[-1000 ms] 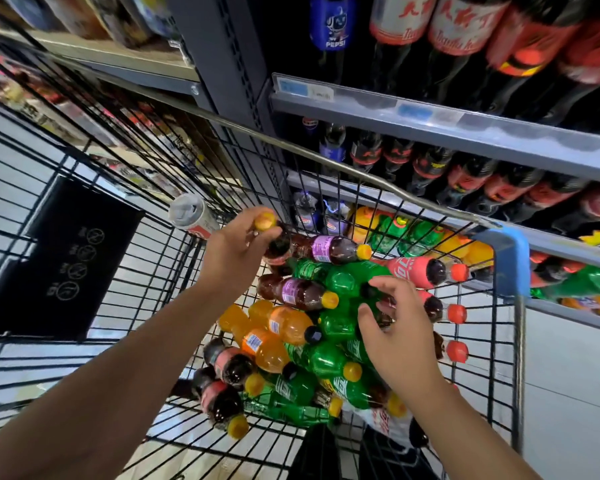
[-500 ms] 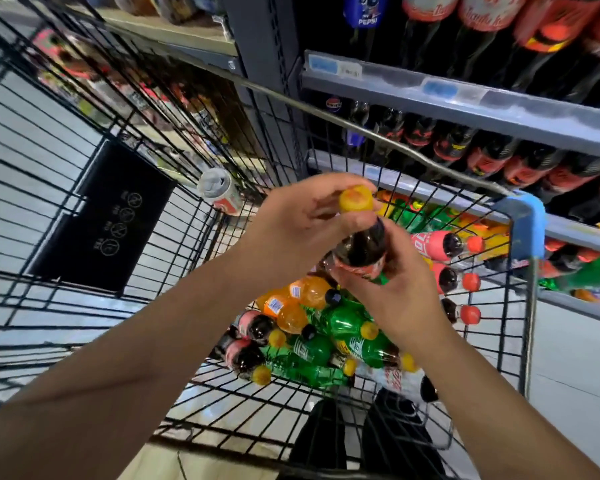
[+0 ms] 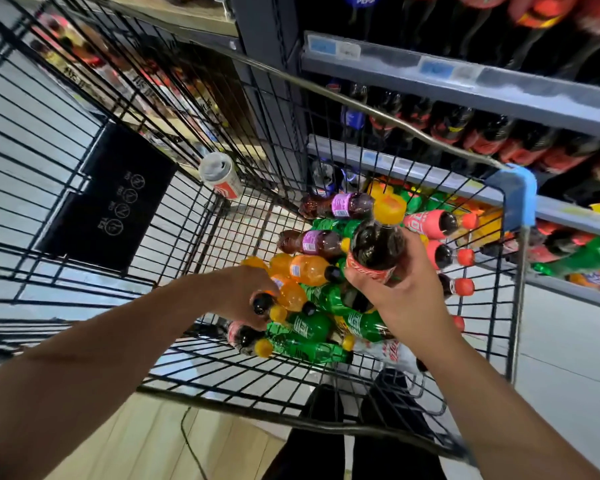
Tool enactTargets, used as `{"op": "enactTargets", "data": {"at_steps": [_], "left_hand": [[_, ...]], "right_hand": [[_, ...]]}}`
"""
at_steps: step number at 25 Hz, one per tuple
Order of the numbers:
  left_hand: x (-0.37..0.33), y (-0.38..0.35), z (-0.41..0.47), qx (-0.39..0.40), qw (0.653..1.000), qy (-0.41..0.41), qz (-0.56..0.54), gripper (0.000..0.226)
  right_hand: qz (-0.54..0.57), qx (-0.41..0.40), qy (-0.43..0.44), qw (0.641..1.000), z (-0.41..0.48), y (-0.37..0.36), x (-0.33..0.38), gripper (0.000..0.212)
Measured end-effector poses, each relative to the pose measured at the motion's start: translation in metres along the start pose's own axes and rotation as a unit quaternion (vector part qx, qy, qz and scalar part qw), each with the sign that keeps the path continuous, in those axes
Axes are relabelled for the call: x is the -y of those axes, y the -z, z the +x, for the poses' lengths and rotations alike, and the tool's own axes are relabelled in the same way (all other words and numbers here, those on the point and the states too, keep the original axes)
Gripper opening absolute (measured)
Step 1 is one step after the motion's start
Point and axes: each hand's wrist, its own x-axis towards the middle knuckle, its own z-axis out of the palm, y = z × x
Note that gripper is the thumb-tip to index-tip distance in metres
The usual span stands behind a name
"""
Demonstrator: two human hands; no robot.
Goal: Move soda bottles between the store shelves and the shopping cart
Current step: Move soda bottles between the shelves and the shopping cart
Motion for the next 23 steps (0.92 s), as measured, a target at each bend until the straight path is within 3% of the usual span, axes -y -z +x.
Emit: {"op": "enactTargets", "data": {"at_steps": [4,7,15,18,23], "left_hand": [[0.001,-0.015,0.022,-0.023,0.995,-0.044,0.092,0.050],[-0.001,-0.020,0.032,-0.009,0.992,-0.046,0.115,0.049],[0.003,-0.036,0.028,0.013,0.999,-0.037,-0.029,0.047],[0.004,-0.036,0.022,-0.028,0.996,-0.037,-0.076,0.038],[0.000,-0.014,0.008,-0.182,0.968,-0.010,-0.174,0.019]], "right_hand": [[0.019,-0.015,-0.015,1.000,-0.004,0.004,-0.004,0.060],[0.024,-0.023,-0.020,0.999,-0.004,0.008,-0.006,0.059],[0.026,-0.037,-0.037,0.998,-0.005,0.017,-0.011,0.063],[0.019,-0.032,-0.042,0.998,-0.009,0.020,-0.013,0.062],[0.021,-0.020,-0.046,0.999,-0.010,0.024,-0.011,0.062]]}}
